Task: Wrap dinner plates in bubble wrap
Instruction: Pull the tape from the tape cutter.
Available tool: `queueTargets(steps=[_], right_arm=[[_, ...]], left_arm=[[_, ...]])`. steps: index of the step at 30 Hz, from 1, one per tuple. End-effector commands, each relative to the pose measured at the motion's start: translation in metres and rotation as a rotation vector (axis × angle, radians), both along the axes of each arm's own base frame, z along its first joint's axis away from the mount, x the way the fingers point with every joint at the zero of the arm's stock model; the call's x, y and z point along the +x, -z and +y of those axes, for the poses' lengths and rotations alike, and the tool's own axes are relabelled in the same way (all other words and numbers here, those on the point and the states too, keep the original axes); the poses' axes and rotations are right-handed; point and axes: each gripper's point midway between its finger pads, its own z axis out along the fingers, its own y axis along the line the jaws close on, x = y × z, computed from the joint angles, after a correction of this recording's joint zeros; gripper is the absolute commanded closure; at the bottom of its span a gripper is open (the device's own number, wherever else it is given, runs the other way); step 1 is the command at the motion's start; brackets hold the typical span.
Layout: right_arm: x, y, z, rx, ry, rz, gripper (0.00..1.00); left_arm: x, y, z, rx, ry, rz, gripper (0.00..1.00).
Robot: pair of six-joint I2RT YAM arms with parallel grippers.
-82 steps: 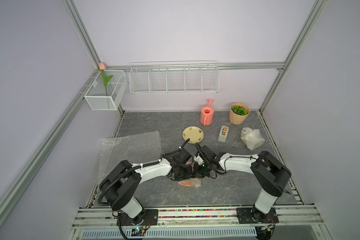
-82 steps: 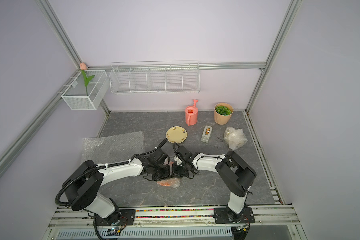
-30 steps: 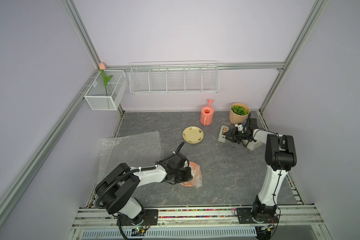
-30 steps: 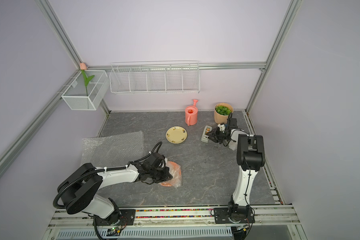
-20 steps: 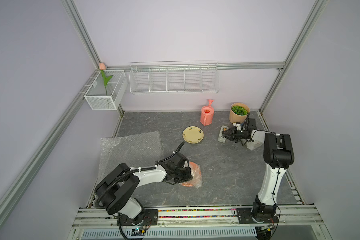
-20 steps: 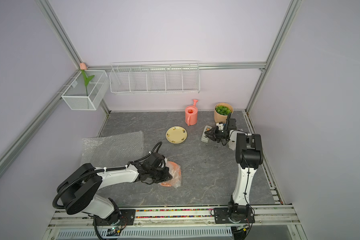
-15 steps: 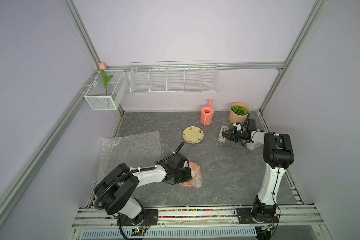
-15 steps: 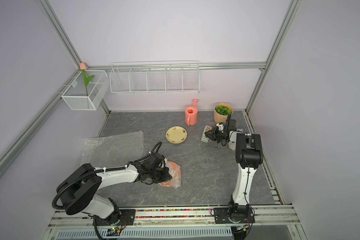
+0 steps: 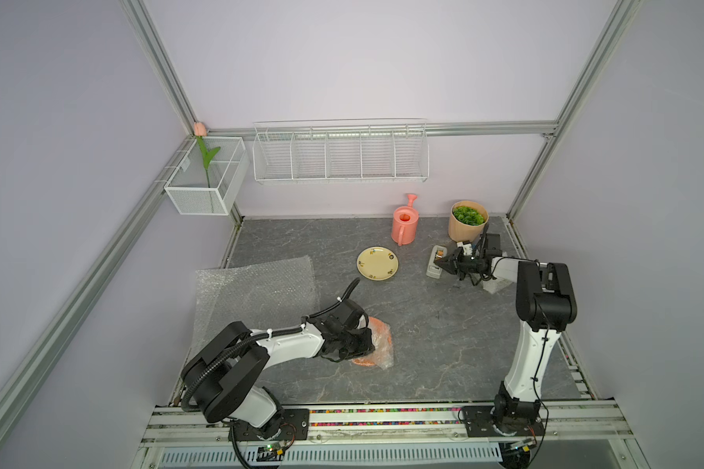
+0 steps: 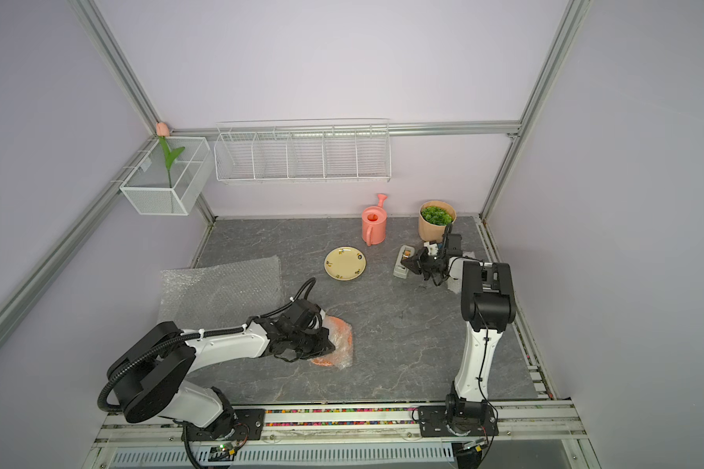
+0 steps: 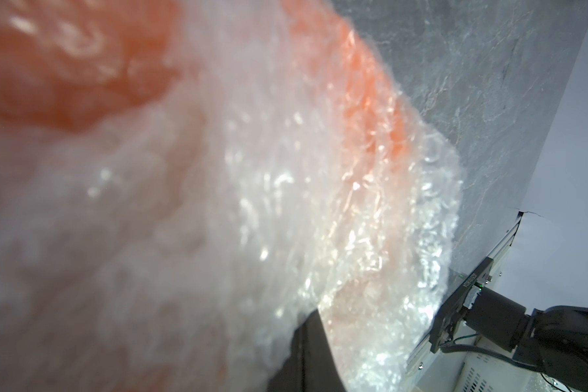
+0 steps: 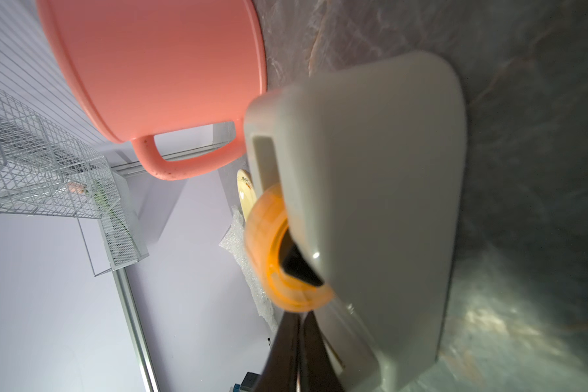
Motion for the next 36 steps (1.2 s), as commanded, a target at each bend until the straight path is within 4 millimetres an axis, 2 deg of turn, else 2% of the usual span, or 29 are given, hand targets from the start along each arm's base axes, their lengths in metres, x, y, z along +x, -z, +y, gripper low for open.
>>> queueTargets(steps=[1, 9, 13, 16, 20, 23, 27, 32, 36], right_arm=[[-0.011, -0.047, 0.013, 0.038, -0.041, -0.069, 0.93], [-0.059, -0.053, 0.03, 0.05, -0.064, -0.021, 0.93], [-0.091, -0.061, 0.041, 0.04, -0.083, -0.019, 0.93], [-0.119, -0.057, 0.048, 0.018, -0.088, 0.004, 0.93], [-0.16, -0.044, 0.058, 0.001, -0.095, 0.047, 0.93], [-0.181, -0.034, 0.068, -0.012, -0.121, 0.073, 0.93], [-0.193, -0.012, 0.069, -0.035, -0.124, 0.117, 0.93], [-0.199, 0.018, 0.072, -0.039, -0.138, 0.173, 0.93], [-0.212, 0.044, 0.086, -0.036, -0.188, 0.232, 0.92]], left_arm=[[-0.032, 0.041, 0.048, 0.213, -0.013, 0.12, 1.0], [-0.032, 0.036, 0.05, 0.214, -0.016, 0.112, 1.0], [-0.033, 0.035, 0.051, 0.213, -0.018, 0.109, 1.0], [-0.034, 0.034, 0.053, 0.214, -0.022, 0.108, 1.0], [-0.034, 0.033, 0.053, 0.21, -0.026, 0.105, 1.0], [-0.034, 0.032, 0.053, 0.205, -0.028, 0.108, 1.0], [-0.036, 0.032, 0.054, 0.211, -0.024, 0.111, 1.0], [-0.037, 0.033, 0.056, 0.218, -0.027, 0.116, 1.0], [-0.036, 0.033, 0.056, 0.217, -0.031, 0.113, 1.0]])
